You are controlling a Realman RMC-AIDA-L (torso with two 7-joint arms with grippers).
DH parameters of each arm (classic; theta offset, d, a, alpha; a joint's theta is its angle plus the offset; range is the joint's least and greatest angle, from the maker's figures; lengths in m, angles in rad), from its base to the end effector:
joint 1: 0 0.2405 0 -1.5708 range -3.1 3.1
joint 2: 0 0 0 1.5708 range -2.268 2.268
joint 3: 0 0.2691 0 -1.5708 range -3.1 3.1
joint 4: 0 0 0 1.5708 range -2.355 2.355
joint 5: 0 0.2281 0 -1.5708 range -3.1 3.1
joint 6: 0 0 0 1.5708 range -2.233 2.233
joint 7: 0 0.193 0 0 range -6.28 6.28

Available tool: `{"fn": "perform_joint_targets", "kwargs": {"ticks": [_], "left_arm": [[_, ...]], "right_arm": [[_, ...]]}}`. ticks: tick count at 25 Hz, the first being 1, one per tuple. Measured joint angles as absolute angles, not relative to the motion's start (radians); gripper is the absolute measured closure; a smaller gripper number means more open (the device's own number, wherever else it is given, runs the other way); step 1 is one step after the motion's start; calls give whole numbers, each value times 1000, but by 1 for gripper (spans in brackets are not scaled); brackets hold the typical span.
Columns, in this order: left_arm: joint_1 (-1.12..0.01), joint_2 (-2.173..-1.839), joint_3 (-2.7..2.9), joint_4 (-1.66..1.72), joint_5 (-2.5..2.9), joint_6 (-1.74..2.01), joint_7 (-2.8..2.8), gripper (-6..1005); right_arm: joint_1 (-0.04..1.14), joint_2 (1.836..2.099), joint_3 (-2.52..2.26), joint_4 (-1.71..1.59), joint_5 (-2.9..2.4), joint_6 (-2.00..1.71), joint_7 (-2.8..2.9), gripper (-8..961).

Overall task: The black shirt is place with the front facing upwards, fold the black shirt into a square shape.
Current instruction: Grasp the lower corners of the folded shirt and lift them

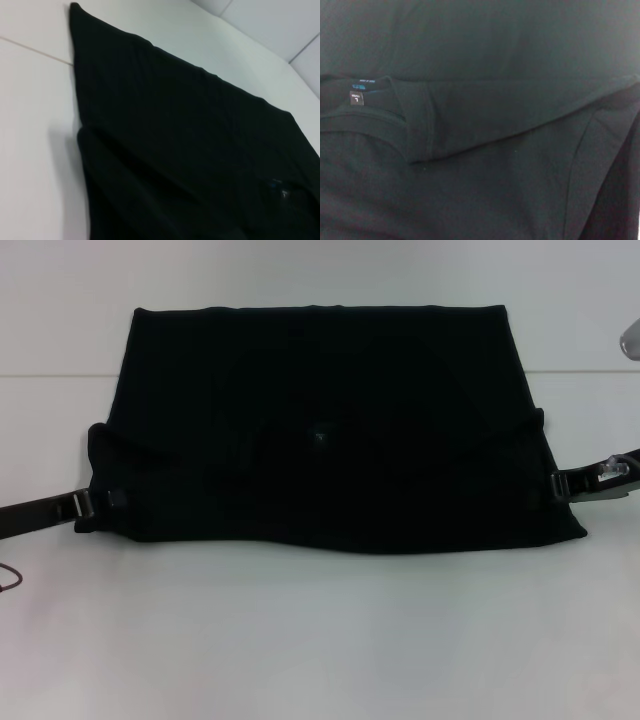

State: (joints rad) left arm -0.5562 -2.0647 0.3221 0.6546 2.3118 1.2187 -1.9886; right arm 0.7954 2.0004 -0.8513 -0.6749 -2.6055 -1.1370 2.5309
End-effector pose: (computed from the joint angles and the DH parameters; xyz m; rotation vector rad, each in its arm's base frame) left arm -0.3654 0.4072 -0.0016 -1.9971 -1.5176 -0.5791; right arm 0.2969 0.4685 -0.0272 -2.1568 1.4796 -0.0598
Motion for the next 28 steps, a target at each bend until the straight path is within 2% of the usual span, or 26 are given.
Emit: {"fn": "perform_joint_targets", "kwargs": {"ticks": [4,9,12,28], "left_arm": [[-553,-2062,291,655,2312,1226,-1998,937],[-549,-2058,283,655,2325,1269,-1998,937],[-545,-2057,279,655,2327,1292,-1998,937],[-435,-2050,223,748,2439,1739,-2083,936]], "right_arm": [[793,1994,-847,-675,-2604,-1149,2529,661],[789,1981,-831,-681,-2602,-1191,2520,866],[781,1977,-825,-705,-2602,-1226,2516,907],[660,1939,-721,-777,-2603,-1571,2367,907]]}}
